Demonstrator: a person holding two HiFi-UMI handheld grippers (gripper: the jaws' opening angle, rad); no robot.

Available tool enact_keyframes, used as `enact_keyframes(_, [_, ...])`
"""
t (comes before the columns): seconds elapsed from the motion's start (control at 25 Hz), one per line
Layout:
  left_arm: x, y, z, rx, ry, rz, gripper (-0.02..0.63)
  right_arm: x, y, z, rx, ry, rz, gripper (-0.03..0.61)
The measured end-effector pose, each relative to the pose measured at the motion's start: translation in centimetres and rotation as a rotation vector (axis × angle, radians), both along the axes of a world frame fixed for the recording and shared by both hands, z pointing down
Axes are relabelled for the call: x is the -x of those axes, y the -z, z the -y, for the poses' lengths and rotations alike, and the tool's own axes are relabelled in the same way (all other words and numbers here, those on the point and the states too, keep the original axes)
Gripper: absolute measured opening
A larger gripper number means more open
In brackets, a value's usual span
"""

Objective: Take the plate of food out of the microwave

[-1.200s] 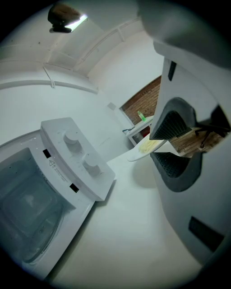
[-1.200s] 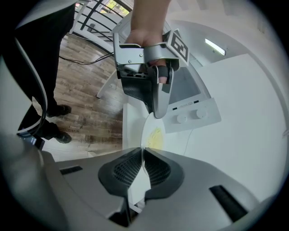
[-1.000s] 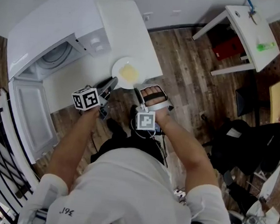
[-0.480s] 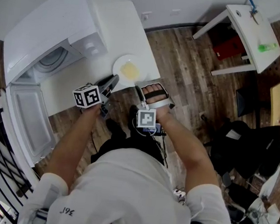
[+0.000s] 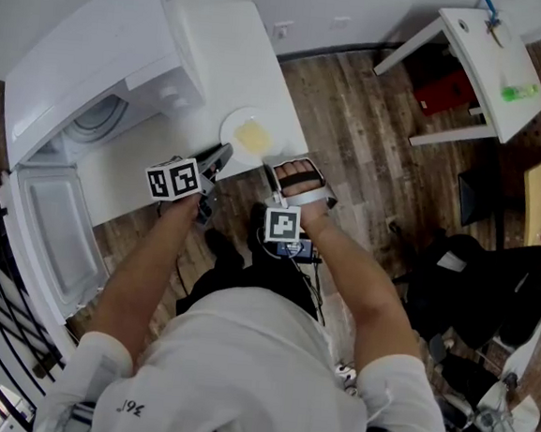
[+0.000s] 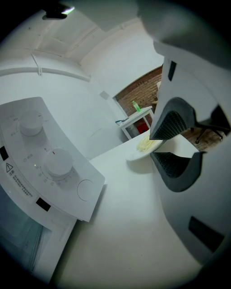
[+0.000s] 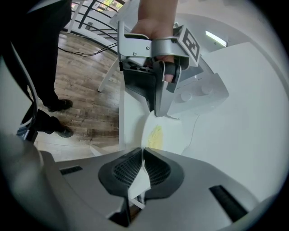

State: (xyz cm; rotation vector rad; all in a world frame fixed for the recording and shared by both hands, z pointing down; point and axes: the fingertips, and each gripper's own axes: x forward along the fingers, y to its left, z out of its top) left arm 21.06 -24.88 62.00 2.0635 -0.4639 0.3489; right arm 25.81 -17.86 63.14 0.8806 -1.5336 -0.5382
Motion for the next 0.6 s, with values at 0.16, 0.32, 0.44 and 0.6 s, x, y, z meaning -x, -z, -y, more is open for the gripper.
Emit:
enact_keyframes(0.16, [-0.6,-0.3,0.3,0.019,-0.001,0.039,0.074,-0.4,-0.9,0.0,0.035,-0.009,0.004,0.017])
enact_keyframes(0.32, [-0.7,-1.1,0.7,0.063,0.022,0.110,0.074,-0.7,-0.8,0.9,0.016,-0.012,0.002,0.017])
enact_keyframes(0.44, [-0.9,-1.5,1.1,0.093,0.030,0.148,0.074,-0.9,-0.9,1.6,0.014,-0.008,0.001,0.018])
enact_keyframes(0.6, [-0.6,-1.9,1.5,0.102,0.035,0.178,0.074,-1.0,-1.8,1.9,0.051,-0.006,-0.003,0.023])
